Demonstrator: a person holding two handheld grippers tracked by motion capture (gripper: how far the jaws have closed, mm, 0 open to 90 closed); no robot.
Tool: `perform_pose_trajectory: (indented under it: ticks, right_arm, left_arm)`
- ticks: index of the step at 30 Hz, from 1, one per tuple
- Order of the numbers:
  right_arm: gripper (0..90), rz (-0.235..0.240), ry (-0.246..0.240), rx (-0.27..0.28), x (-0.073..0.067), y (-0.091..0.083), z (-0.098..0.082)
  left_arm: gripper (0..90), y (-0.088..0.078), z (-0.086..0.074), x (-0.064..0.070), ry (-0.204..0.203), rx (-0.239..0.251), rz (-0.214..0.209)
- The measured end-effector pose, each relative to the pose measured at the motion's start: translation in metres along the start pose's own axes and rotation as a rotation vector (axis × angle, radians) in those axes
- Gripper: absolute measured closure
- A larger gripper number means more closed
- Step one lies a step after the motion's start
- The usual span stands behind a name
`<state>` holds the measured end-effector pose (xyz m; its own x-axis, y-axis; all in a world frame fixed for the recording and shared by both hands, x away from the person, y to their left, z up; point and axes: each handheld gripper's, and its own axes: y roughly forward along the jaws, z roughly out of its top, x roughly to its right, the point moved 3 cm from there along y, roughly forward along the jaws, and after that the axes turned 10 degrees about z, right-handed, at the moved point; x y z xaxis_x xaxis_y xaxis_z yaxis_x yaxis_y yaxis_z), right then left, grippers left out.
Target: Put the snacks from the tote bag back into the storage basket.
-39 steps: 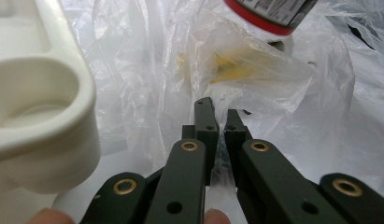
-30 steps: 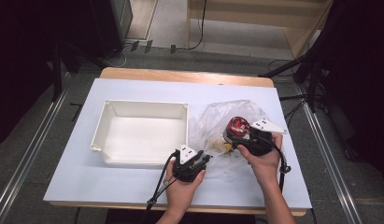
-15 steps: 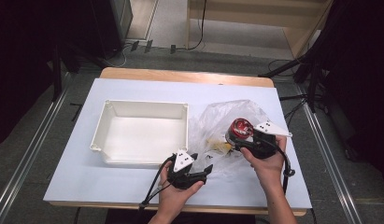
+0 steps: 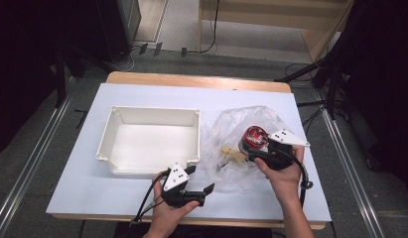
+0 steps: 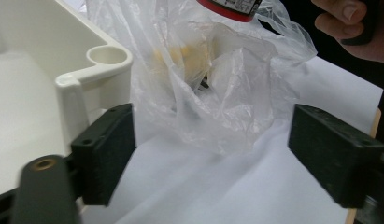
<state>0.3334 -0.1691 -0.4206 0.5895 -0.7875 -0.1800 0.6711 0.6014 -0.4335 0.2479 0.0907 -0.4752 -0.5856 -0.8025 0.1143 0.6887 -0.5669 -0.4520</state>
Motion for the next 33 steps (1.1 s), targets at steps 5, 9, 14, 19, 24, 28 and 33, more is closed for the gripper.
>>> perform_pose_trajectory:
  ticks: [5,9,14,19,24,28,33]
  right_arm:
    - [26.4,-0.002,-0.001,0.001,-0.002,-0.003,0.000]
    - [26.4,0.002,-0.003,0.004,-0.004,-0.003,0.001]
    - [26.4,0.015,-0.010,0.009,-0.011,-0.001,0.006]
    - [26.4,0.026,-0.022,0.008,-0.018,0.003,0.010]
    - [26.4,0.038,-0.033,0.004,-0.028,0.008,0.012]
    - [26.4,0.046,-0.037,0.002,-0.033,0.013,0.014]
    - [26.4,0.064,-0.039,0.006,-0.041,0.020,0.018]
  left_arm:
    - [9.8,-0.012,-0.002,-0.008,0.017,0.023,-0.007]
    - [8.9,-0.023,-0.005,-0.024,0.013,0.035,0.024]
    - [8.8,-0.035,-0.011,-0.045,-0.011,0.038,0.067]
    - [8.8,-0.047,-0.014,-0.060,-0.018,0.047,0.111]
    - [8.9,-0.055,-0.015,-0.074,-0.035,0.061,0.139]
    - [8.9,-0.060,-0.017,-0.078,-0.024,0.057,0.147]
    - [8.9,-0.069,-0.018,-0.086,-0.032,0.066,0.169]
